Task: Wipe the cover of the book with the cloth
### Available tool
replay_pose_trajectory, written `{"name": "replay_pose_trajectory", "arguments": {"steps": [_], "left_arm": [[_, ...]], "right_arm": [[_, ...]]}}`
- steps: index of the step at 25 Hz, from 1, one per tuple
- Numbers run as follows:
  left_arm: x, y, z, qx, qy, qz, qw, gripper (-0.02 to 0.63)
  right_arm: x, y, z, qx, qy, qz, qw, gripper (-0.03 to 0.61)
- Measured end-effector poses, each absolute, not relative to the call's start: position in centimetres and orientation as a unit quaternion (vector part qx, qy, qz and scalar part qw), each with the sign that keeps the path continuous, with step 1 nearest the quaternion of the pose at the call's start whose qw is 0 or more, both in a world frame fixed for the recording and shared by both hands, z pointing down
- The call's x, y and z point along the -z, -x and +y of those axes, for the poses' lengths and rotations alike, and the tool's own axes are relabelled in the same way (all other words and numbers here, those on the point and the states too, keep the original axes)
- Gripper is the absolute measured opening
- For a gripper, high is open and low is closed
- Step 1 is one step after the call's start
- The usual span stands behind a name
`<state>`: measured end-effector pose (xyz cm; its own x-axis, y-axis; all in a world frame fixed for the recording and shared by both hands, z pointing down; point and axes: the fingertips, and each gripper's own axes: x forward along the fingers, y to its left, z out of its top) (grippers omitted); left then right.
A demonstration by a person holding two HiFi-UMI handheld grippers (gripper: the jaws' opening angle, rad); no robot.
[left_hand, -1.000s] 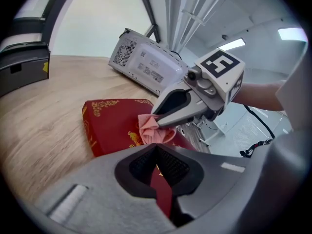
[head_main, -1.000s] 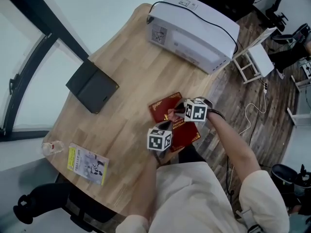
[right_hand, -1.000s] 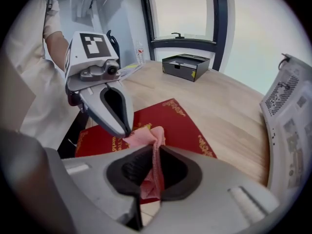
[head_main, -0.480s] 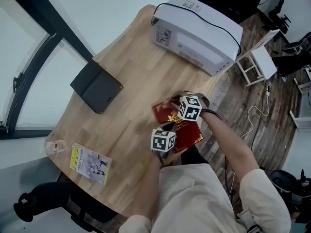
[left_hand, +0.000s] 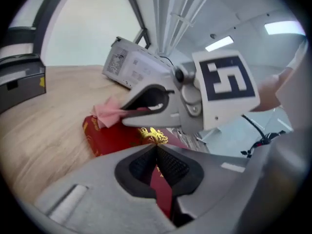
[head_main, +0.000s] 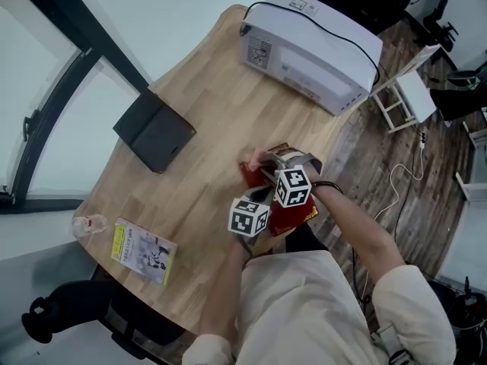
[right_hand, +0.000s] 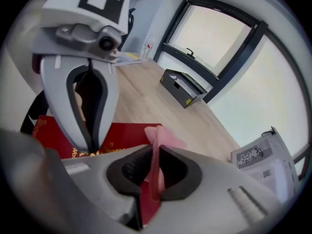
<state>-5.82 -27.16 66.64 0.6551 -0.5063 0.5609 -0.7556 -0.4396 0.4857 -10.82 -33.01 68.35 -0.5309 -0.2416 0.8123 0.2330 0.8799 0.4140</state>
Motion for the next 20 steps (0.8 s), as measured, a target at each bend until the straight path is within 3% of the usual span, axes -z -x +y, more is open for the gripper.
{"name": "replay_pose_trajectory", "arguments": {"steps": [13,20], "left_arm": [[-66.8,14.7,-25.1,-0.126,-0.777,-0.468,0.401,0.008],[-66.0,14.0,-25.6,-0.133,-0.789,-0.463,0.381,0.008]], "right_arm": [[-68.4,12.8,-28.1,0.271,0.037,-0.839,0.471,0.043],[-68.7,9.9,-23.3,0.232,0.078,-0.845,0.475,0.043]]}}
